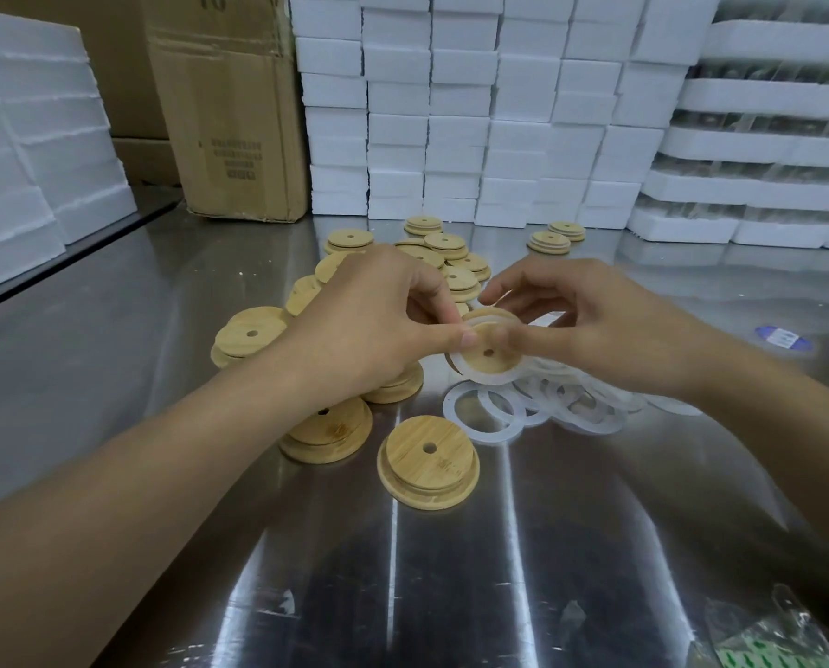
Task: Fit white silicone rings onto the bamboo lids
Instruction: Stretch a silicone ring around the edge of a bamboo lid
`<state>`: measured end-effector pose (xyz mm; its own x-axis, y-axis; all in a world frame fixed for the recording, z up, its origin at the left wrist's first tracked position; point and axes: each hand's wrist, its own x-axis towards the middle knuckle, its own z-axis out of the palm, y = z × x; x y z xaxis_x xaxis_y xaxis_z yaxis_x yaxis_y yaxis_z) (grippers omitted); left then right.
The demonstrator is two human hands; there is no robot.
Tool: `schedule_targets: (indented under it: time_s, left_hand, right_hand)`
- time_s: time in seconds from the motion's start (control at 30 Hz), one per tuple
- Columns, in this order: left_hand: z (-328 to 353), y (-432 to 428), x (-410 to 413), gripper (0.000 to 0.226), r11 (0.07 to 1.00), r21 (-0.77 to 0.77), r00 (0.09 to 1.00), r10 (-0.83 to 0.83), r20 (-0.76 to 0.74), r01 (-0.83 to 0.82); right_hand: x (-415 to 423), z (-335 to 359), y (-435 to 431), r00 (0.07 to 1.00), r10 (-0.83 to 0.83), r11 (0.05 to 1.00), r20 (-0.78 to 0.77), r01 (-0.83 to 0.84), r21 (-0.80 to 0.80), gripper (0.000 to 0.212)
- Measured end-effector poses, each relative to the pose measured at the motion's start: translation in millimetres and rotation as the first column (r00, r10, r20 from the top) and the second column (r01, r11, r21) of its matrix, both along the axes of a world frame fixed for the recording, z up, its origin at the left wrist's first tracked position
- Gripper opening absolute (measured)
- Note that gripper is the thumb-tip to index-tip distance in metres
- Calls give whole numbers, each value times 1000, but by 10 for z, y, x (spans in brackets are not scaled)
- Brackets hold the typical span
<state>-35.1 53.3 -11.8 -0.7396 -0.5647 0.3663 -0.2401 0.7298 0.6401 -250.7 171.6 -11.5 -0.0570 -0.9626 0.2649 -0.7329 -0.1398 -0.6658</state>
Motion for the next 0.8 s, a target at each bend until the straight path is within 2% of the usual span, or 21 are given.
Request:
schedule_targets:
  time_s: [0.07,0.17,0.33,0.53,0.67,0.8]
  left_hand:
    - [3,23,-1,18,1000,-24,1000,-3,-2,3]
    - [1,9,9,18,1000,-24,1000,-2,5,2]
    - [4,-27,16,12,1000,16,999,-7,45,7]
    - [107,-123,88,18,948,307,996,-77,-40,86]
    - [90,-94,87,17,951,294,995,-77,-56,90]
    - [53,-120,75,20,950,309,995,1,-96,29]
  right_hand:
    - [80,-24,-9,997,29,998,-76,-33,-46,23]
    - [124,-50,-27,996,40,994,-80,-47,-95,19]
    - [74,-44,-29,998,-1,989,69,11,-148,15]
    - [-3,103,31,929,44,988,368,15,-156,27]
    - [39,48,14,922,14,988,387,46,-145,26]
    - [57,10,-19,907,-34,982,419,107,-153,21]
